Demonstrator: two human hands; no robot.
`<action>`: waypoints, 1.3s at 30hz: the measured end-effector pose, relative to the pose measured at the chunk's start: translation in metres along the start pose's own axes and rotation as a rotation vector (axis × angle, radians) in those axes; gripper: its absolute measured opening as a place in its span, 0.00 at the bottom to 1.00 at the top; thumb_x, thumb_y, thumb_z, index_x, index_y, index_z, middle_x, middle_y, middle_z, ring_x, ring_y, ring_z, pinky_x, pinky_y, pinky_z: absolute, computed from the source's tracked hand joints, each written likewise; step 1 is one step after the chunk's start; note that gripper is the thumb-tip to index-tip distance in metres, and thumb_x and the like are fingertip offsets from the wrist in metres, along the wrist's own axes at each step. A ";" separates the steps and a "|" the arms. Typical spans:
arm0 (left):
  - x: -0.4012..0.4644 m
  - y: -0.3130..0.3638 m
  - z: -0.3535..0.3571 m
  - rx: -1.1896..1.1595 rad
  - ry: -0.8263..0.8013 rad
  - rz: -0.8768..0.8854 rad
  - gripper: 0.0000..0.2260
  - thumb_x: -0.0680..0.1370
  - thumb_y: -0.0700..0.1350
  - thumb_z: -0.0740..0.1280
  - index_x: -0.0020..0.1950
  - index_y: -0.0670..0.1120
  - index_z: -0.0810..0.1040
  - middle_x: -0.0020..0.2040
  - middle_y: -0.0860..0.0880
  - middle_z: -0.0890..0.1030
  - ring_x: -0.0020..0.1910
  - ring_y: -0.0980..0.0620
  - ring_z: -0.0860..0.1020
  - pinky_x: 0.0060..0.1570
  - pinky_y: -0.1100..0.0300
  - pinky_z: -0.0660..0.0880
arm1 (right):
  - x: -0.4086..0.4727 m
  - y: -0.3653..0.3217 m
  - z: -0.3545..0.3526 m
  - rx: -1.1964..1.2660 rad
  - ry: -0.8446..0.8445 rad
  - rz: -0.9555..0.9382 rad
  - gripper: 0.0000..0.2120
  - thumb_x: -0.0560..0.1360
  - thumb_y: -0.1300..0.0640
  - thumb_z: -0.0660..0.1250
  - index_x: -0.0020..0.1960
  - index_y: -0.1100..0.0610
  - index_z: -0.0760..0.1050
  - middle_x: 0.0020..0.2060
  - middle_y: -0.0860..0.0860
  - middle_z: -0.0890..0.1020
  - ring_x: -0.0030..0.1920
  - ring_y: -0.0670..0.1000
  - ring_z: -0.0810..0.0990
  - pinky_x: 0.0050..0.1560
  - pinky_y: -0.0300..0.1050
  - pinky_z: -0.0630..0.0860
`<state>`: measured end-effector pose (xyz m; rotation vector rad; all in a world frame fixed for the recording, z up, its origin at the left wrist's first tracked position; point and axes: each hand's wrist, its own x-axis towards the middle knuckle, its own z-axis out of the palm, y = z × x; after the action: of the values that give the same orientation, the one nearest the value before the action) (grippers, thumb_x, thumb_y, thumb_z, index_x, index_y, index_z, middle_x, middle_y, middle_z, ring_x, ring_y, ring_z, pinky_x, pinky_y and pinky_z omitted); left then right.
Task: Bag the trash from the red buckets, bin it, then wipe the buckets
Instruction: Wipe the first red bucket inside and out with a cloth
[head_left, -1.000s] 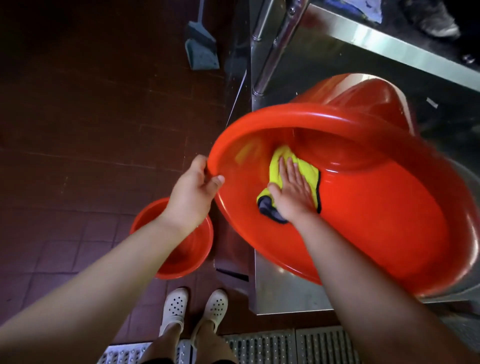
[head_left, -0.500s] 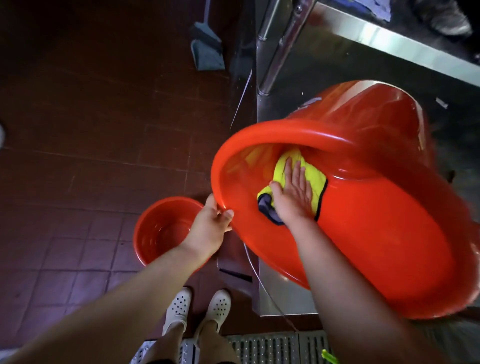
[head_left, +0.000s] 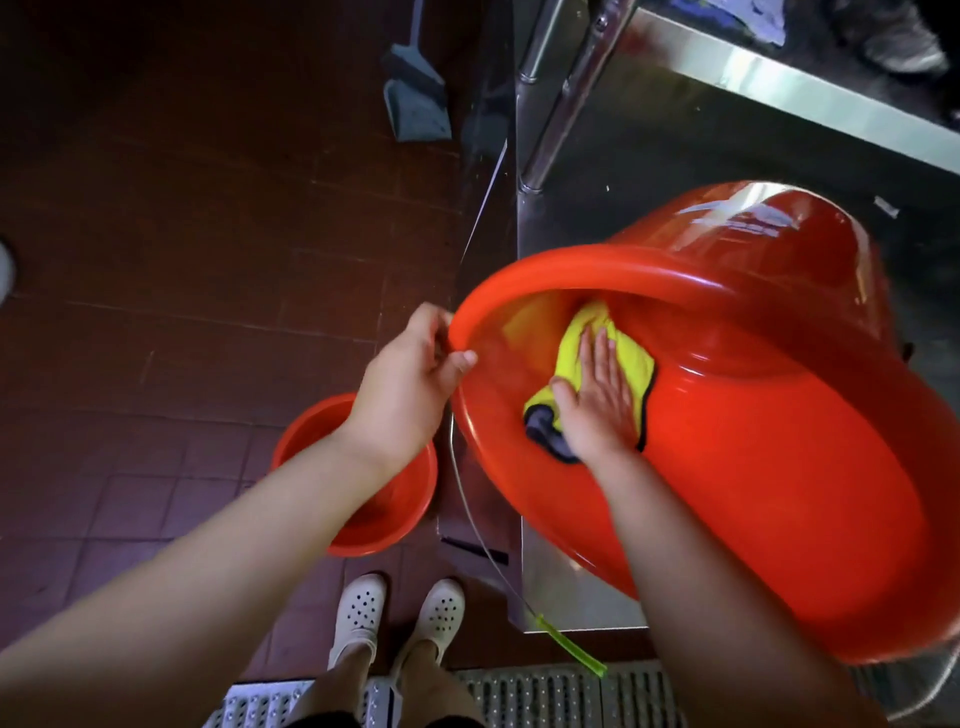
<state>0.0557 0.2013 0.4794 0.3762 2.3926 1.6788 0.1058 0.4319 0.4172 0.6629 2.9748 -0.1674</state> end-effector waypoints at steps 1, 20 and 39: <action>0.003 0.006 -0.003 0.016 -0.008 0.029 0.08 0.75 0.47 0.67 0.50 0.53 0.69 0.39 0.52 0.79 0.39 0.52 0.79 0.43 0.53 0.76 | 0.013 0.010 -0.002 0.003 -0.007 0.043 0.34 0.78 0.46 0.57 0.77 0.51 0.43 0.77 0.50 0.47 0.77 0.49 0.46 0.74 0.44 0.45; -0.013 -0.029 0.032 -0.227 -0.125 0.000 0.11 0.79 0.40 0.63 0.59 0.48 0.66 0.49 0.57 0.76 0.46 0.72 0.74 0.48 0.77 0.68 | -0.066 -0.055 0.011 0.090 0.018 -0.050 0.38 0.71 0.40 0.47 0.75 0.49 0.36 0.77 0.51 0.44 0.77 0.50 0.42 0.74 0.46 0.43; -0.005 0.001 -0.004 -0.452 -0.207 -0.120 0.12 0.74 0.37 0.69 0.54 0.48 0.72 0.46 0.53 0.79 0.45 0.64 0.78 0.47 0.70 0.73 | 0.043 0.038 -0.001 0.023 -0.129 0.204 0.32 0.77 0.42 0.52 0.76 0.44 0.41 0.77 0.46 0.43 0.76 0.47 0.41 0.73 0.49 0.41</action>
<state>0.0596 0.1964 0.4814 0.3043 1.7878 1.9453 0.0834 0.4843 0.4097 0.9151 2.7655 -0.2200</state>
